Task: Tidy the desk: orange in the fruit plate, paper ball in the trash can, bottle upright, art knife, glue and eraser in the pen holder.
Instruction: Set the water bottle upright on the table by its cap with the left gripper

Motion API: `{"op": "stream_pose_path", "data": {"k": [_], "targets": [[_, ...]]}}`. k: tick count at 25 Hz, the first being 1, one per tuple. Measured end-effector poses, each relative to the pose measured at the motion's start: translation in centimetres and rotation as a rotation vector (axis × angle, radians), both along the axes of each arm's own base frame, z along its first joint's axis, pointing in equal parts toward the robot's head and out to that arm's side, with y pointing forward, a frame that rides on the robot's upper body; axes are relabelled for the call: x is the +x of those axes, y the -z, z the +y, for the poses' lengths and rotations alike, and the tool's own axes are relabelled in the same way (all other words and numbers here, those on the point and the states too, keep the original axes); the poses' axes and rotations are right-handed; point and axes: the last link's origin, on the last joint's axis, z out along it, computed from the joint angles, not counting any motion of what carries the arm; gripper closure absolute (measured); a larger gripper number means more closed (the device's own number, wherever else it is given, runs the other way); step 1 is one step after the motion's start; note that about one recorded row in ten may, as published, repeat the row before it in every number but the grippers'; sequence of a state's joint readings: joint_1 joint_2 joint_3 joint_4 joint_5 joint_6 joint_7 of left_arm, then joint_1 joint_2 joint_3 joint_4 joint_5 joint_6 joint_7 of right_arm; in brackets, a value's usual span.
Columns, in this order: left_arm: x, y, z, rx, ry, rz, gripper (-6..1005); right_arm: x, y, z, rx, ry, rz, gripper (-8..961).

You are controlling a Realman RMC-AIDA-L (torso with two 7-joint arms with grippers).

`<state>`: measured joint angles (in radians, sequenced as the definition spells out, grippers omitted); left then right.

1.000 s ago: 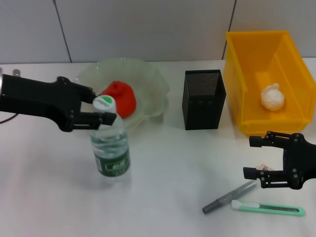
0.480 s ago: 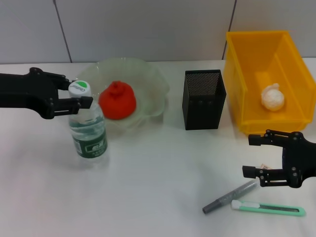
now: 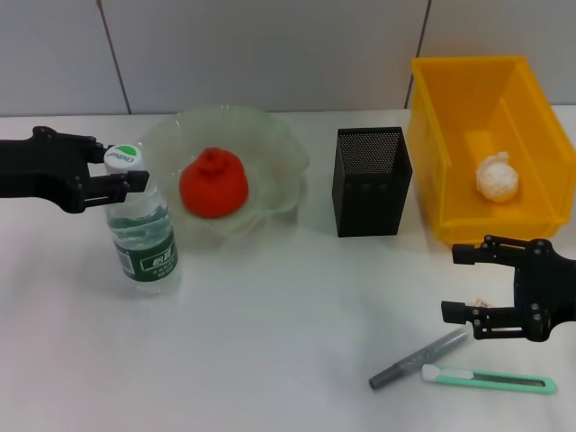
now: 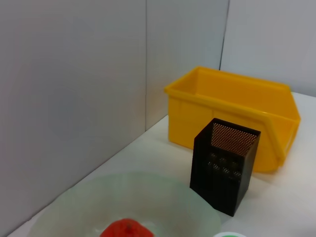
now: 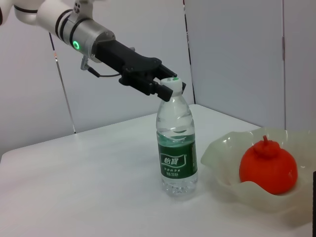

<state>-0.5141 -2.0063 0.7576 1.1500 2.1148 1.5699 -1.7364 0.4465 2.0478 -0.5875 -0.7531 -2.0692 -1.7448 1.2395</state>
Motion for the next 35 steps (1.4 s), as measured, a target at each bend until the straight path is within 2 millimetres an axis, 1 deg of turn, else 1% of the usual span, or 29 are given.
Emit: {"op": "stream_pose_path", "data": {"k": [2,8,21,35], "targets": [[-0.4,-0.1,-0.1,0.013,-0.014,-0.009,521,0.0,0.0,0.0,0.000,0.000,0.000,116],[-0.7,-0.5,-0.2,0.038,-0.016,-0.034,517,0.0,-0.1,0.0,0.000,0.000,-0.002,117],[-1.2,0.2,-0.6,0.042,-0.009,-0.066,510,0.0,-0.2,0.1,0.002,-0.002,-0.004,117],[-1.3,0.6,-0.5,0.045,0.006,-0.061,502,0.0,-0.2,0.1,0.003,-0.003,-0.005,118]]}}
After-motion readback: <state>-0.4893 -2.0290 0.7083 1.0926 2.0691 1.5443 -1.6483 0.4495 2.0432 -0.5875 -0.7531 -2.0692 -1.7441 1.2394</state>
